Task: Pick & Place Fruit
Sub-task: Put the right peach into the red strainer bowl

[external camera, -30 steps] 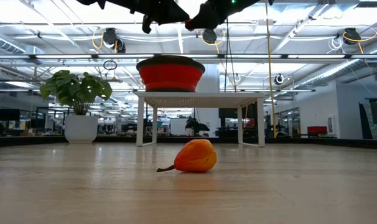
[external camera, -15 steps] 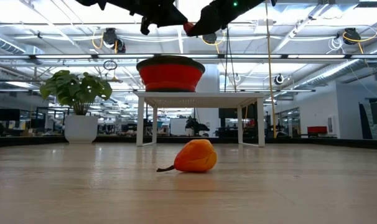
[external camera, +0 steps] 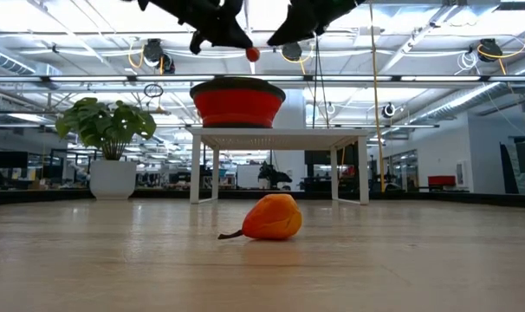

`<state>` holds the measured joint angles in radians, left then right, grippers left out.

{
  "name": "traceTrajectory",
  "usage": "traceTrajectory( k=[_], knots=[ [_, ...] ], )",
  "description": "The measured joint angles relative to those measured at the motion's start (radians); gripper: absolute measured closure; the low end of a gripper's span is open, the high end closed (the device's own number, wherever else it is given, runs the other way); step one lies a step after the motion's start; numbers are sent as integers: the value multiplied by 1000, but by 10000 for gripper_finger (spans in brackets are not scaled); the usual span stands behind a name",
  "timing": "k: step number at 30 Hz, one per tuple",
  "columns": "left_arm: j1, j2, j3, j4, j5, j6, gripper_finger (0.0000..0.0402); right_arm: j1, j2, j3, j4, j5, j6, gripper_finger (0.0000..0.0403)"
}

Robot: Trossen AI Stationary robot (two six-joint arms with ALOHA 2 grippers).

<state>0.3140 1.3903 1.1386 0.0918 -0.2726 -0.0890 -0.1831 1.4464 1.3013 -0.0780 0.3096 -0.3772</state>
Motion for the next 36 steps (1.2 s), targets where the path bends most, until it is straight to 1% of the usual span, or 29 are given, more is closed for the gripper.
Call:
traceTrajectory(
  k=[3,7,9,11,16,17,19,22,25,27,32,36],
  knots=[
    [18,0,86,-170,6,5,402,0,-26,-2,-61,-7,30,212],
    [46,0,176,-337,28,4,402,-6,-52,-1,-91,-80,73,265],
    [58,-1,207,-391,44,0,402,-7,-57,0,-73,-129,87,295],
    [65,-2,224,-430,62,-8,402,-9,-69,-1,-91,-161,104,324],
    [74,-2,228,-479,99,-38,402,-16,-71,-1,-85,-273,118,391],
    [76,-2,228,-490,109,-47,402,-20,-71,-1,-86,-308,124,397],
    [80,-2,228,-517,132,-53,402,-29,-71,-1,-83,-392,148,396],
    [81,6,228,-557,139,-55,402,-45,-71,-1,-84,-516,186,396],
    [89,8,228,-584,164,-70,402,-57,-73,-1,-84,-604,208,401],
    [96,14,228,-587,195,-82,402,-60,-80,-1,-86,-628,220,400],
    [105,66,228,-590,246,-106,402,-60,-92,-1,-90,-629,211,402],
    [107,107,228,-598,248,-123,402,-60,-106,-1,-103,-629,211,402]
  ],
)
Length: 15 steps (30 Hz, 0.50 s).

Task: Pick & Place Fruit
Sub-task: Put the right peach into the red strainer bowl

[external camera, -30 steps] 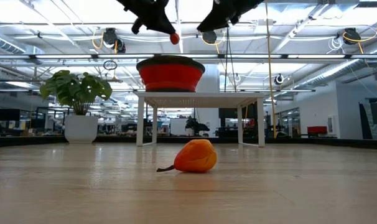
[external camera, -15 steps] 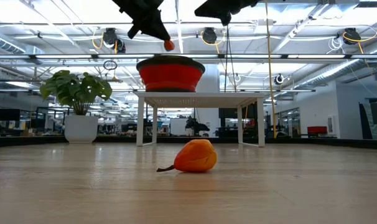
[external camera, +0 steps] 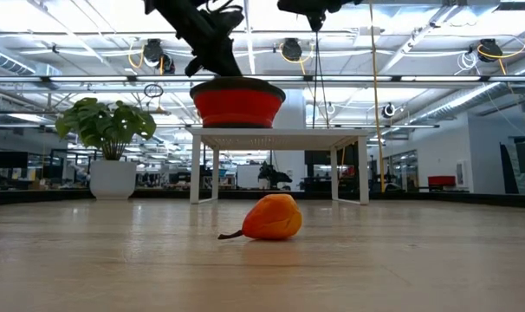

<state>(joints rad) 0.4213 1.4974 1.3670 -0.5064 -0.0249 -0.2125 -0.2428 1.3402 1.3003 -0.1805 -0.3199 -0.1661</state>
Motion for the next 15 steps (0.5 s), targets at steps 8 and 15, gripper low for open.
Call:
traceTrajectory(
  k=[8,15],
  knots=[
    [11,3,0,-5,-28,-9,401,0,-8,0,-36,0,-4,402],
    [24,21,0,-47,-29,-33,401,0,-8,0,-34,0,-16,402]
  ],
)
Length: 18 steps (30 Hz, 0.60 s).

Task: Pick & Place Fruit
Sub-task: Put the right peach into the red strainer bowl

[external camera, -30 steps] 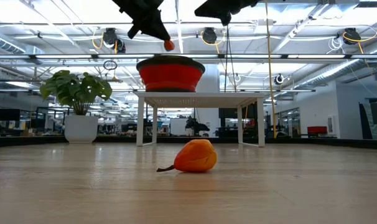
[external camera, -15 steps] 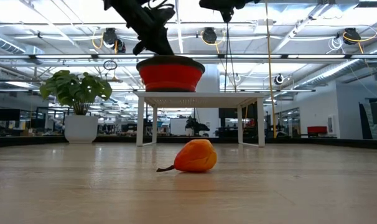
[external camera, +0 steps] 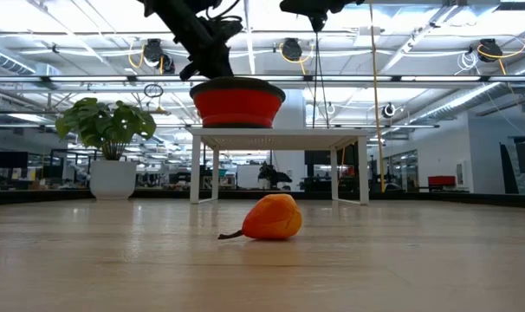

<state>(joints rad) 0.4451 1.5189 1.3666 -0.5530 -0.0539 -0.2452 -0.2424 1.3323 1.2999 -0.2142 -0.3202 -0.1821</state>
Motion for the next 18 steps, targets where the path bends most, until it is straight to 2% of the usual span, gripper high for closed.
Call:
traceTrajectory(
  k=[10,18],
  knots=[
    [0,0,0,9,0,0,396,0,0,0,-1,0,-13,403],
    [0,0,0,16,-8,-19,343,0,0,0,-3,0,-13,403]
  ],
)
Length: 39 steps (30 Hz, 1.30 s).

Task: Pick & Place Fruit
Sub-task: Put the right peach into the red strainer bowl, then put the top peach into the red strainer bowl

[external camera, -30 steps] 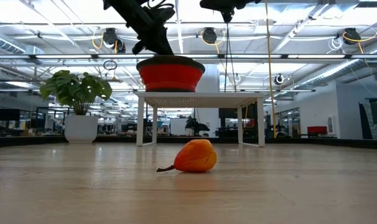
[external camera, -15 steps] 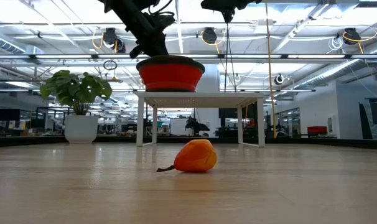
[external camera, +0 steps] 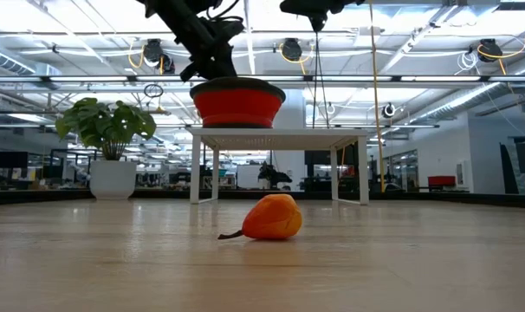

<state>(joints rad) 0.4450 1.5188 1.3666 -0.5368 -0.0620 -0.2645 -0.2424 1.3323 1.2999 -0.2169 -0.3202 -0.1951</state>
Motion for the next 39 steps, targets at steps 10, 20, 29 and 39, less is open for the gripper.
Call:
traceTrajectory(
  k=[10,20,29,39],
  knots=[
    [10,-77,0,43,-18,66,229,0,0,0,-41,-1,27,403],
    [-126,-256,0,-73,-18,34,239,5,-51,-2,-163,2,27,403],
    [-339,-291,0,-90,-123,-61,332,9,-263,-218,-86,2,102,403],
    [-545,-206,0,22,-183,-190,395,9,-558,-484,-19,-23,157,403]
  ],
)
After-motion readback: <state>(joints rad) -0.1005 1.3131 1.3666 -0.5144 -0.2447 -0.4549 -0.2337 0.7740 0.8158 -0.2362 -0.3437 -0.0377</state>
